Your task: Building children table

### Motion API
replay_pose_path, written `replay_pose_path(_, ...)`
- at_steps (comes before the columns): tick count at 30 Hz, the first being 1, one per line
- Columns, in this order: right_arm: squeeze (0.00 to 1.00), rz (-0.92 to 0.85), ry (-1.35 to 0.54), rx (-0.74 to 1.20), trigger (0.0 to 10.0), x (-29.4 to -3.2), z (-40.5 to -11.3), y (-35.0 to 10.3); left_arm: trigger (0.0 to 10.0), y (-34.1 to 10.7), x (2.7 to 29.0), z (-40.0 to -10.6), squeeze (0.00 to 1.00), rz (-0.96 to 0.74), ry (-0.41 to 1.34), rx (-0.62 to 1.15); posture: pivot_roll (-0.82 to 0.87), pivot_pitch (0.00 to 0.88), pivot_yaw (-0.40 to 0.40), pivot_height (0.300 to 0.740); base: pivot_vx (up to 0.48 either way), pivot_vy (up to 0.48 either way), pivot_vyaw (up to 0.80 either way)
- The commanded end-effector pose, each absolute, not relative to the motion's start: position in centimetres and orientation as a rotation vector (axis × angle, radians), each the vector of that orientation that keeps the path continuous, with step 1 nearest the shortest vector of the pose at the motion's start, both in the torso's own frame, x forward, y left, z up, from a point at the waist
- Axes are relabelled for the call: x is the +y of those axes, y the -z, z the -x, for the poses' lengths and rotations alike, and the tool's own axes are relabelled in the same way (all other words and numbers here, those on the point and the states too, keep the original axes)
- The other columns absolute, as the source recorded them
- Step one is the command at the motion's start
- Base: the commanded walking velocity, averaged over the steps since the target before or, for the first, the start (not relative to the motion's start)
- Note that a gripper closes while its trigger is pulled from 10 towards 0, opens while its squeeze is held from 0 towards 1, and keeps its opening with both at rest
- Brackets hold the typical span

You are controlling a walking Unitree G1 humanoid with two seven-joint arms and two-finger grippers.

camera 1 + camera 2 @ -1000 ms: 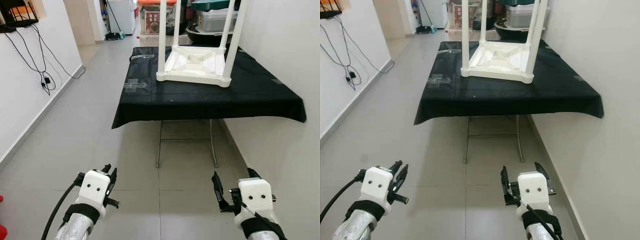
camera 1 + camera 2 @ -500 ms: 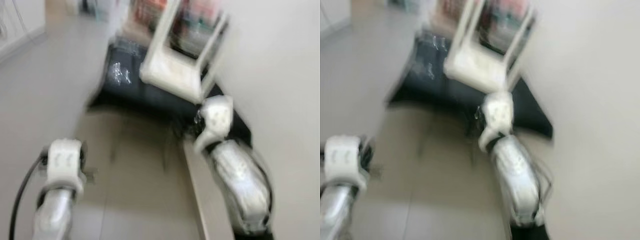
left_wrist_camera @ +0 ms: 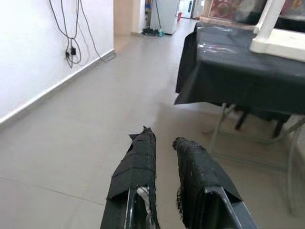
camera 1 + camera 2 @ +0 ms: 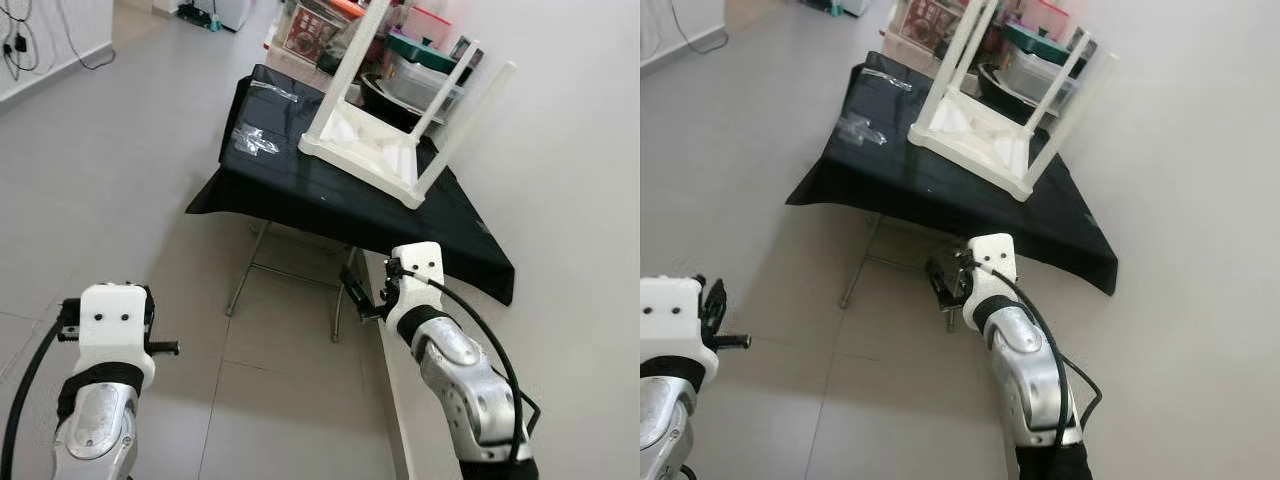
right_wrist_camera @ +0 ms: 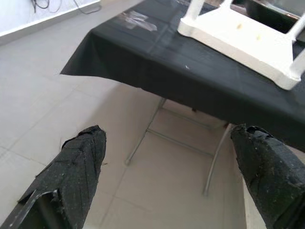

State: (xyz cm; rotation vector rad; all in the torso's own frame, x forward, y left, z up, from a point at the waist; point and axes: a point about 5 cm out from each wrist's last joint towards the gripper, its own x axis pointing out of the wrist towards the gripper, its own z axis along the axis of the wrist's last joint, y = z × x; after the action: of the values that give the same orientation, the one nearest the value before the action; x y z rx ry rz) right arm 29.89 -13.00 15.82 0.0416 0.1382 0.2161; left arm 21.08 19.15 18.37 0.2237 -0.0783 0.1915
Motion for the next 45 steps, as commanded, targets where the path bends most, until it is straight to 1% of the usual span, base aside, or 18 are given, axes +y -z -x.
replay_pose_path(1,0.00,-0.055,-0.163,0.156,10.0,-14.3,-30.0,-15.6,10.0,-18.1,18.2,-21.3,0.00,-0.230,-0.139,-0.076,0.34,0.000,-0.386,0.740,0.000,0.000,0.00)
replay_pose_path(4,0.00,-0.054,-0.157,0.151,10.0,-14.4,-30.1,-15.6,10.0,-18.3,18.0,-21.4,0.00,-0.216,-0.122,-0.087,0.34,0.000,-0.383,0.740,0.000,0.000,0.00)
replay_pose_path(8,0.00,-0.005,-0.090,0.173,10.0,-15.0,-30.1,-15.1,10.0,-18.3,17.7,-21.6,0.00,-0.170,-0.100,-0.089,0.33,0.000,-0.376,0.740,0.000,0.000,0.00)
replay_pose_path(13,0.00,0.008,-0.039,0.169,10.0,-15.7,-30.2,-15.5,10.0,-18.4,17.5,-21.8,0.00,-0.164,-0.081,-0.086,0.31,0.000,-0.366,0.740,0.000,0.000,0.00)
replay_pose_path(14,0.00,0.011,-0.005,0.167,10.0,-16.0,-30.1,-15.7,10.0,-18.4,17.4,-21.9,0.00,-0.159,-0.068,-0.087,0.29,0.000,-0.350,0.740,0.000,0.000,0.00)
replay_pose_path(16,0.00,0.011,-0.005,0.167,10.0,-16.0,-30.1,-15.7,10.0,-18.4,17.4,-21.9,0.00,-0.159,-0.068,-0.087,0.29,0.000,-0.350,0.740,0.000,0.000,0.00)
replay_pose_path(17,0.00,0.023,0.047,0.163,10.0,-16.7,-29.9,-15.9,10.0,-18.4,17.1,-22.2,0.00,-0.143,-0.038,-0.088,0.24,0.000,-0.315,0.740,0.000,0.000,0.00)
replay_pose_path(18,0.00,0.023,0.047,0.163,10.0,-16.7,-29.9,-15.9,10.0,-18.4,17.1,-22.2,0.00,-0.143,-0.038,-0.088,0.24,0.000,-0.315,0.740,0.000,0.000,0.00)
replay_pose_path(20,0.00,0.045,0.149,0.152,10.0,-18.3,-28.7,-16.4,10.0,-18.2,15.9,-23.1,0.00,-0.115,0.058,-0.092,0.16,0.000,-0.238,0.740,0.000,0.000,0.00)
replay_pose_path(21,0.00,0.045,0.149,0.152,10.0,-18.3,-28.7,-16.4,10.0,-18.2,15.9,-23.1,0.00,-0.115,0.058,-0.092,0.16,0.000,-0.238,0.740,0.000,0.000,0.00)
replay_pose_path(22,0.00,0.051,0.189,0.149,10.0,-19.0,-28.2,-16.5,10.0,-18.2,15.3,-23.5,0.00,-0.105,0.100,-0.095,0.15,0.000,-0.228,0.740,0.000,0.000,0.00)
replay_pose_path(25,0.00,0.051,0.189,0.149,10.0,-19.0,-28.2,-16.5,10.0,-18.2,15.3,-23.5,0.00,-0.105,0.100,-0.095,0.15,0.000,-0.228,0.740,0.000,0.000,0.00)
replay_pose_path(27,0.00,0.055,0.294,0.152,10.0,-20.7,-26.1,-16.7,10.0,-18.1,13.9,-24.8,0.00,-0.087,0.216,-0.096,0.03,0.000,-0.124,0.740,0.000,0.000,0.00)
replay_pose_path(29,0.00,0.053,0.355,0.143,10.0,-21.6,-24.7,-17.0,10.0,-18.1,13.0,-25.5,0.00,-0.081,0.283,-0.099,0.02,0.000,-0.114,0.740,0.000,0.000,0.00)
replay_pose_path(33,0.00,0.043,0.367,0.140,10.0,-21.9,-24.3,-16.9,10.0,-18.5,12.5,-25.9,0.00,-0.073,0.309,-0.117,0.02,0.000,-0.104,0.740,0.000,0.000,0.00)
replay_pose_path(37,0.00,0.037,0.325,0.127,10.0,-21.2,-24.6,-17.2,10.0,-18.6,12.6,-25.9,0.00,-0.076,0.303,-0.124,0.02,0.000,-0.118,0.740,0.000,0.000,0.00)
replay_pose_path(39,0.00,0.039,0.268,0.125,10.0,-20.4,-25.1,-17.4,10.0,-18.3,13.1,-25.7,0.00,-0.085,0.266,-0.116,0.05,0.000,-0.144,0.740,0.000,0.000,0.00)
replay_pose_path(45,0.00,0.055,0.215,0.136,10.0,-19.6,-25.5,-17.6,10.0,-17.4,13.8,-25.4,0.00,-0.106,0.202,-0.076,0.05,0.000,-0.151,0.740,0.000,0.000,0.00)
